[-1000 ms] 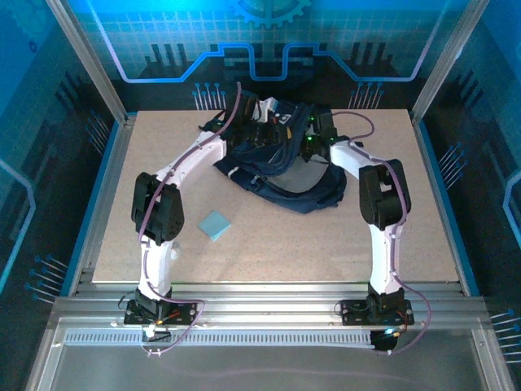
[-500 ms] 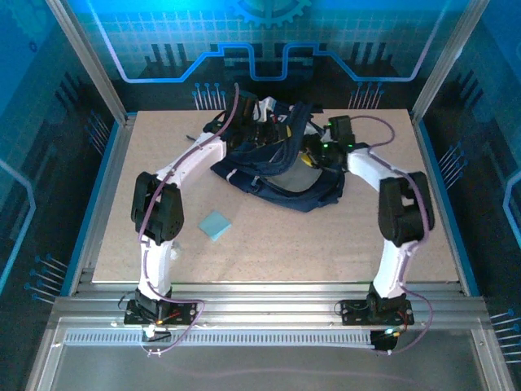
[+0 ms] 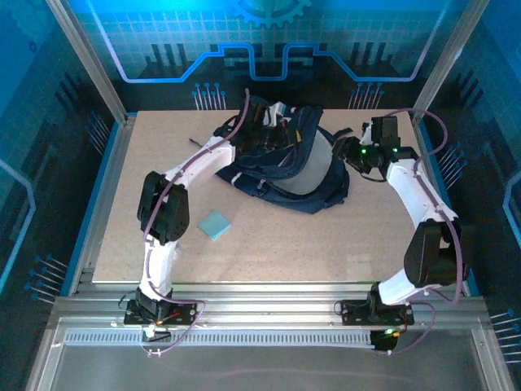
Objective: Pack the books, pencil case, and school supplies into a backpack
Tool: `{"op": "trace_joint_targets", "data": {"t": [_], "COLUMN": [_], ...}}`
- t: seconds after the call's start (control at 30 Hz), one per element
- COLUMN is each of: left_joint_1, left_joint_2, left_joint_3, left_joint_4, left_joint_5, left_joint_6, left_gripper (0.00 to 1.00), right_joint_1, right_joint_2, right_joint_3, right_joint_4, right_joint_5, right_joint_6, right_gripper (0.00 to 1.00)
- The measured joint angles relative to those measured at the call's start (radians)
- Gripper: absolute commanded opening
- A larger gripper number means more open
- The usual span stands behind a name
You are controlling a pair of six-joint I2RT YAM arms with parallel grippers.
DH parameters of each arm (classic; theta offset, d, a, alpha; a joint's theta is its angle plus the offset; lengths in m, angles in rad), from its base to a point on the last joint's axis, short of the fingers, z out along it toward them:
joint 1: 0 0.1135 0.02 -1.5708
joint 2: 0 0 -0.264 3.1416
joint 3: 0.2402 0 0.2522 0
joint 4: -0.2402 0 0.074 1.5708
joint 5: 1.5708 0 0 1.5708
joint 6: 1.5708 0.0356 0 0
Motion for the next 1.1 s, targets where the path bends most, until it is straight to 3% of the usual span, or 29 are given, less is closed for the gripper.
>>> {"op": "trace_joint_targets", "data": {"t": [0.13, 0.27, 0.7, 0.87, 1.1], "left_joint_1": [-0.003, -0.003, -0.001, 0.003, 0.016], "left_joint_2": [0.0, -0.001, -0.002, -0.002, -0.002], "left_joint_3": [0.0, 0.0, 0.027, 0.05, 0.11], "left_joint_4": [0.007, 0.003, -0.044, -0.072, -0.14], "left_joint_5": [0.001, 0.001, -0.002, -0.008, -0.01], "left_joint_6": [-0.002, -0.002, -0.002, -0.002, -0.001], "left_gripper": [0.0, 0.0, 0.0, 0.0, 0.0], "right_joint_1": [0.005, 0.022, 0.14, 0.174, 0.222], "right_joint_2": [0.095, 0.241, 0.713, 0.818, 0.85], "right_joint_3": [0.026, 0.074, 0.36, 0.485, 0.627], "right_joint_4": [0.069, 0.199, 0.655, 0.626, 0.333], "right_joint_5": [-0.005, -0.039, -0.193, -0.18, -0.045], "right_joint_6": [0.015, 0.077, 0.406, 0.462, 0.433], "right_gripper": [0.35, 0.28, 0.25, 0.27, 0.32]}}
